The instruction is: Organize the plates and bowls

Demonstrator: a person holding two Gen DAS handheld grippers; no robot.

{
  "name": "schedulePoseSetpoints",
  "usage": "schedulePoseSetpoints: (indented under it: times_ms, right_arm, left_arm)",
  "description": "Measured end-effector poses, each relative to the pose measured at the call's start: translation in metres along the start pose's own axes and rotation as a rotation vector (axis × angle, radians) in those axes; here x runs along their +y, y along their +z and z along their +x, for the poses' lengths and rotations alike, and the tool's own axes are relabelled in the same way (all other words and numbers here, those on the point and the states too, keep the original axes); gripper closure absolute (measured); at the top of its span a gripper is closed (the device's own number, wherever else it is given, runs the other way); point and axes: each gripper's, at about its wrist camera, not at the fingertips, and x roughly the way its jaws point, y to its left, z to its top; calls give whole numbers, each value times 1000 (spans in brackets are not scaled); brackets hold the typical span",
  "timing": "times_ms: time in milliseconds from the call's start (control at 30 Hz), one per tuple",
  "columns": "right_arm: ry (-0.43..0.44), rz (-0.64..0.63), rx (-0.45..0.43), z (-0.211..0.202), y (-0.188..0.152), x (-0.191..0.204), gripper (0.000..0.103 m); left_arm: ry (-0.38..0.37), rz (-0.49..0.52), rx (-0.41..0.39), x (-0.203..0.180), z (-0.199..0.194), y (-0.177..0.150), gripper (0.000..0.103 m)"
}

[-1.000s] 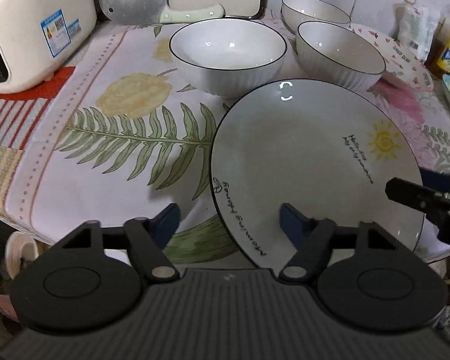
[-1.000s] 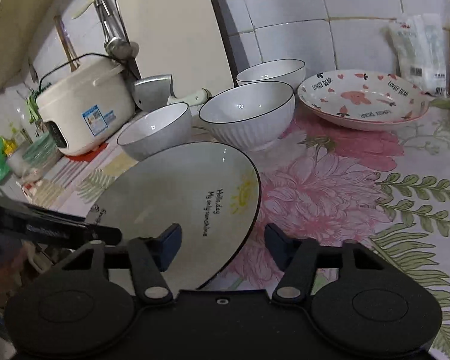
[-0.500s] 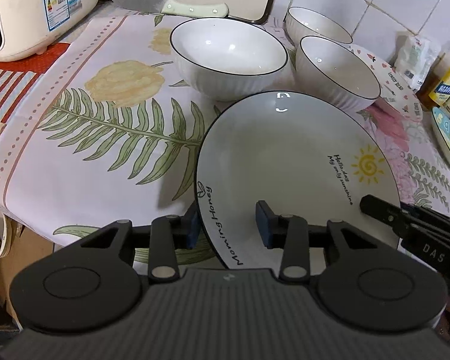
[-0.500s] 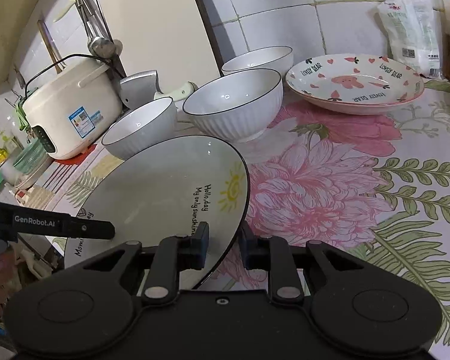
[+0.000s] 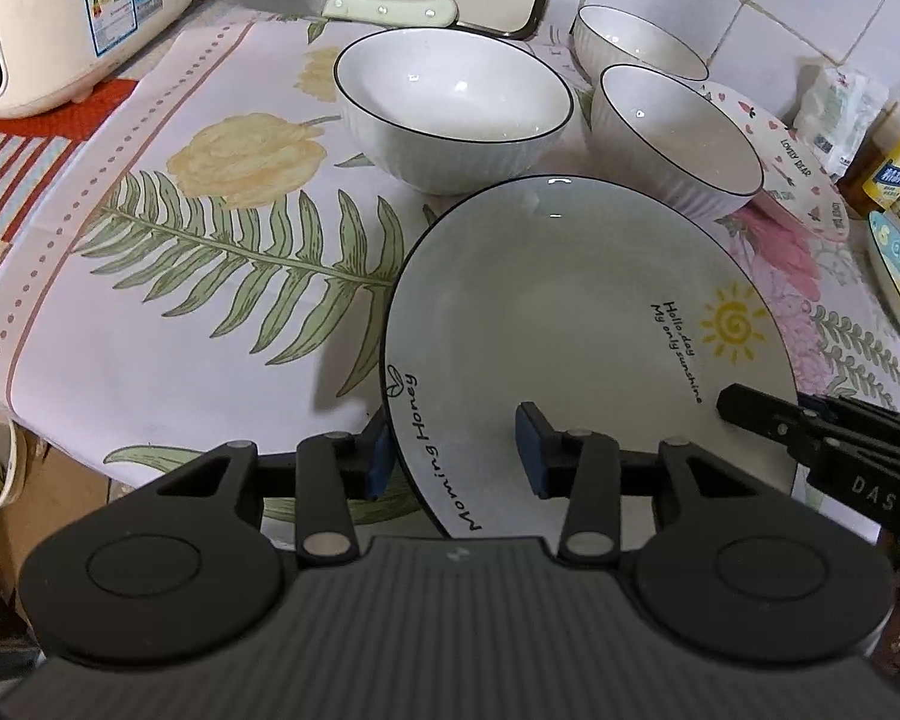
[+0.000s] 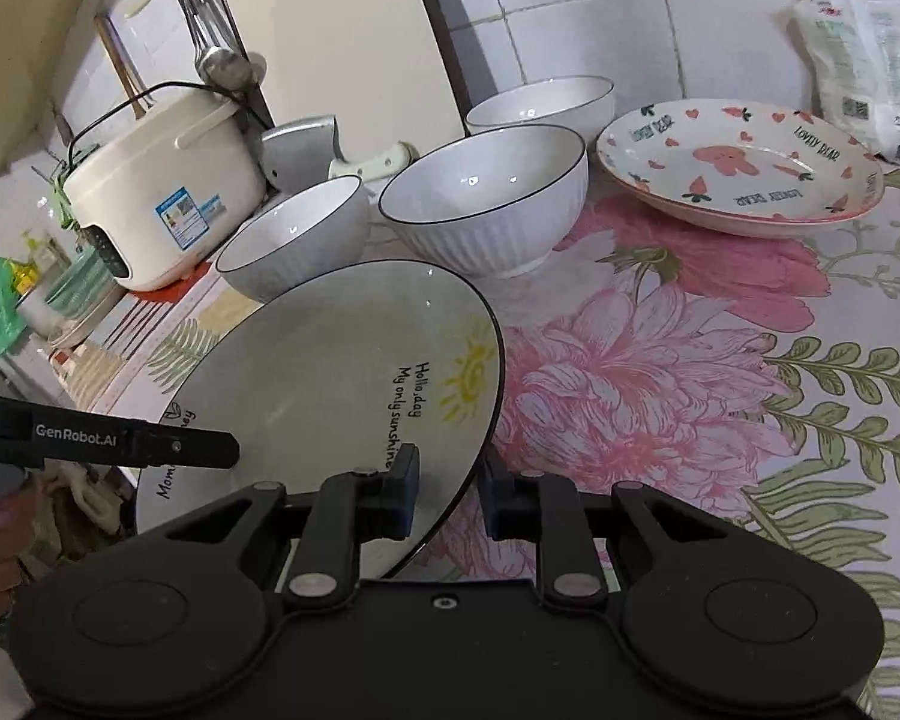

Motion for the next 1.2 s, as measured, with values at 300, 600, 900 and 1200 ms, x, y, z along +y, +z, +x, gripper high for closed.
schedulePoseSetpoints:
  times_ms: [300, 600, 900, 1200]
  right_arm:
    - [39, -21, 57, -15, 4, -3, 78]
    - [26, -4, 23, -52, -3, -11, 78]
    - [-23, 31, -35, -110, -8, -39, 77]
    - [-89, 29, -66, -145, -7, -81, 77]
  left_arm:
    - [7, -29, 30, -7, -7, 2, 63]
    - [-23, -24, 37, -36, -22, -5, 63]
    - [-113, 36, 28, -91, -31, 4, 64]
    - [-176, 99, 54, -147, -9, 10, 64]
